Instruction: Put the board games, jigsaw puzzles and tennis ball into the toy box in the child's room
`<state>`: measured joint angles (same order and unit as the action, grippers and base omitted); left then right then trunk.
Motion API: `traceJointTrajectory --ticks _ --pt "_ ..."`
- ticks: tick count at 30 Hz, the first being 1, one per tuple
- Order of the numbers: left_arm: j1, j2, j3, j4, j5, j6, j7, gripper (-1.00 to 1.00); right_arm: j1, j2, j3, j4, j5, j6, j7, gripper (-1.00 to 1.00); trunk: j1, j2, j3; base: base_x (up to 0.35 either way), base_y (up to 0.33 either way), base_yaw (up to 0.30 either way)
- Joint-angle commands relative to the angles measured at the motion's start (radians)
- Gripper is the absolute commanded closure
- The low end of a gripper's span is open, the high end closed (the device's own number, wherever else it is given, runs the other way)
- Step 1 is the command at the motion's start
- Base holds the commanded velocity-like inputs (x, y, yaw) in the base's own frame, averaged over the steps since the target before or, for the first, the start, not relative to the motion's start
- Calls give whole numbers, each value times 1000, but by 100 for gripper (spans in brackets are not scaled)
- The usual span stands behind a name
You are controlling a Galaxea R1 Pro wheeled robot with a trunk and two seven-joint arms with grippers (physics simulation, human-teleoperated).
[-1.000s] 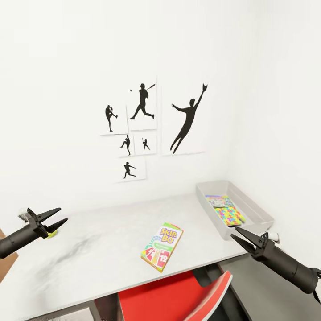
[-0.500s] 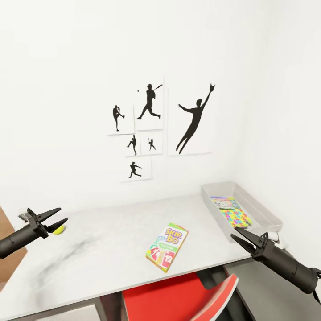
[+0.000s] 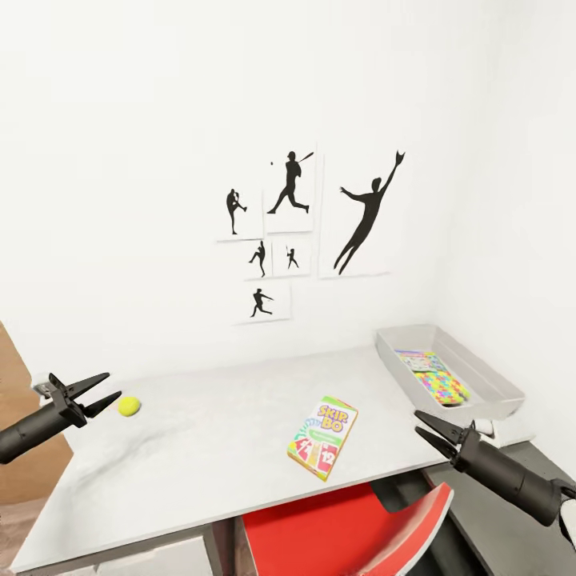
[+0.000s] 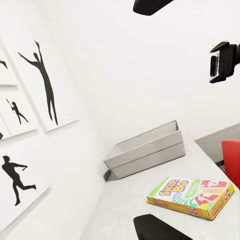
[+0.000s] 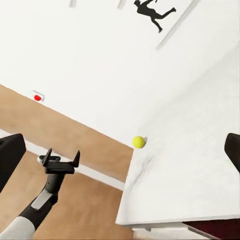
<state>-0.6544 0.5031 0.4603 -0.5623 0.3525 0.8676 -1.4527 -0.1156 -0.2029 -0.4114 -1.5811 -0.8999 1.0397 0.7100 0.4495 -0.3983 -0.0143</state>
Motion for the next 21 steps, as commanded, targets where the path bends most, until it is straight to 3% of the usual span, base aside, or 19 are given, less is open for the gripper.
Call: traceJointTrajectory --ticks 1,7,14,17,18,20,21 --pt "-1 0 0 1 0 10 -3 -100 -1 0 0 0 4 5 -7 -100 1 -2 -2 -9 104 0" --pt "-1 0 0 0 0 6 -3 -100 -1 1 19 0 3 5 -138 -100 1 -2 -2 -3 35 0" --pt "-1 1 1 0 -1 5 -3 -100 -5 12 142 0 4 1 -333 -100 1 -2 -2 0 5 0" --pt "-1 1 1 0 -1 5 -3 -100 -46 48 210 0 3 -5 -486 -100 1 -2 -2 0 0 0" --pt "-1 1 1 0 -1 5 -3 -100 -87 69 236 0 2 -2 -561 -100 1 -2 -2 0 0 0" --pt "-1 2 1 0 -1 5 -3 -100 -138 90 265 0 1 2 -640 -100 1 -2 -2 0 0 0" --pt "-1 3 1 0 -1 5 -3 -100 -195 108 301 0 -1 4 -718 -100 1 -2 -2 0 0 0"
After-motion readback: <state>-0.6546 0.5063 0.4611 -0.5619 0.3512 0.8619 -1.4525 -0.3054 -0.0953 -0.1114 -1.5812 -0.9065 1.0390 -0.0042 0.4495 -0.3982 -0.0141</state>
